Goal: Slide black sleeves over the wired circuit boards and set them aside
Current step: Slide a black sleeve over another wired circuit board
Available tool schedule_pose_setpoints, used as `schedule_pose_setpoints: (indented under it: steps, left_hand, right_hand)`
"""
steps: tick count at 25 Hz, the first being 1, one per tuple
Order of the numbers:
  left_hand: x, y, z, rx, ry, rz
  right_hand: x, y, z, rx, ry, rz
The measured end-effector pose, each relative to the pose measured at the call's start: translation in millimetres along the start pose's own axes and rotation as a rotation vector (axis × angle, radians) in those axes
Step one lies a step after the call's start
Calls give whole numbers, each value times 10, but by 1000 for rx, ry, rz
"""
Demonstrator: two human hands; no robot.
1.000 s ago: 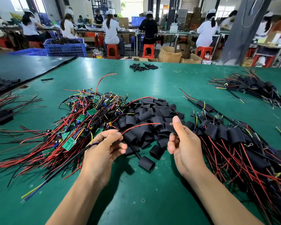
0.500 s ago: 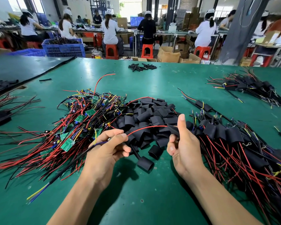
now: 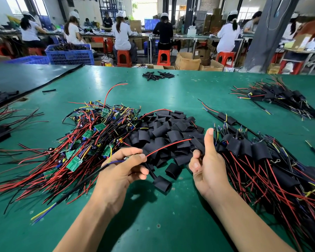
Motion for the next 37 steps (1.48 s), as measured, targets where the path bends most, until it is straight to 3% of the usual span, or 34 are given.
schedule_pose_setpoints:
  steps: [22,29,37]
  left_hand:
    - [11,-46,20,-14,60,234]
    - [46,-72,13,22,171,406]
    - [63,-61,-23,21,136,385]
  right_hand:
    - [-86,-57,24,50,-13,-241]
    - [-47,-98,64,71,74,-216]
    - [-29,-114,91,60,102,-198]
Point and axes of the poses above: each hand's wrist, its own z-axis towards the middle knuckle, its own y-axis out of the palm, x = y × z, the point moved 4 cm from there along z, towards the middle knuckle, and after that the axes turned 14 degrees about z, right-handed, at the moved point
